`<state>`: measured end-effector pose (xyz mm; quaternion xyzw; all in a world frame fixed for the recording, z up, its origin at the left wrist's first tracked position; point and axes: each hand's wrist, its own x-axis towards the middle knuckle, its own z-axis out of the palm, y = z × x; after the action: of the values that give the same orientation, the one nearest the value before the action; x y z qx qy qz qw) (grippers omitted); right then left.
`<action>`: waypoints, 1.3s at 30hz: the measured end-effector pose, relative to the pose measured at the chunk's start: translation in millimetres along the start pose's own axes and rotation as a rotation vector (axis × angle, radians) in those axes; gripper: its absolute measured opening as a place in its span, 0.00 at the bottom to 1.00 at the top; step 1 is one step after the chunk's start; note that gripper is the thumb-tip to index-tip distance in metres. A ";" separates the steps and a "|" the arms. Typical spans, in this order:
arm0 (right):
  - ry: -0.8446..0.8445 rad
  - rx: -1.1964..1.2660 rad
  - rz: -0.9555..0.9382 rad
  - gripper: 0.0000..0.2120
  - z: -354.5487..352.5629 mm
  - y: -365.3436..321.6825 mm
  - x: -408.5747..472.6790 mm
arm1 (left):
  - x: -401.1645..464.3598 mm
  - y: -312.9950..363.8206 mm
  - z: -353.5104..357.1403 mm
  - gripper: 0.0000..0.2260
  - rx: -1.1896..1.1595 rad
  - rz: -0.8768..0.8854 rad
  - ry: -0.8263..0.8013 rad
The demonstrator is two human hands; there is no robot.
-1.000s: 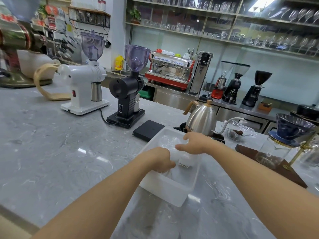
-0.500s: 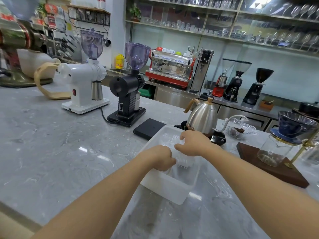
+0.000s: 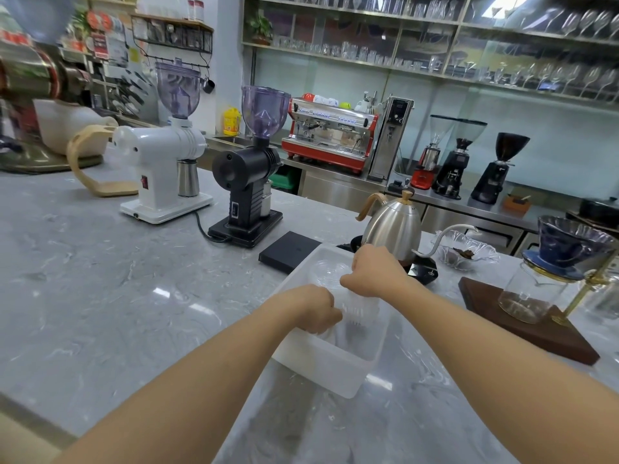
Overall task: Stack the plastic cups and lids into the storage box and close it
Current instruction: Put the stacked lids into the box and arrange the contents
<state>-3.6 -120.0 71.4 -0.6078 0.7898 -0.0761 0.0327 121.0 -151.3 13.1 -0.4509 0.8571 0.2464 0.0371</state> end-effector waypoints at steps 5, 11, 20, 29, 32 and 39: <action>0.034 -0.031 -0.072 0.13 -24.2 -1.6 -1.3 | -0.6 -0.3 -1.4 0.17 -0.016 -0.015 0.008; 0.072 0.037 -0.290 0.18 -39.0 10.7 -17.3 | 3.1 -2.4 1.4 0.11 0.027 -0.008 0.055; -0.080 -0.076 -0.540 0.24 -16.1 25.4 -38.1 | 4.1 -2.3 1.0 0.11 0.016 -0.048 0.028; -0.138 -0.211 -0.499 0.26 -6.4 21.8 -35.2 | 3.2 -4.7 -0.3 0.13 -0.163 -0.088 0.073; -0.152 -0.242 -0.509 0.24 -1.1 15.5 -36.7 | 2.7 -5.9 -0.9 0.11 -0.204 -0.084 0.096; -0.132 -0.399 -0.546 0.18 4.3 -0.8 -41.8 | 2.4 -2.6 1.1 0.18 -0.187 -0.083 0.118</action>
<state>8.6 -80.2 65.5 -0.7949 0.5933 0.1132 -0.0573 121.5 -153.9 10.4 -0.5013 0.8115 0.2967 -0.0456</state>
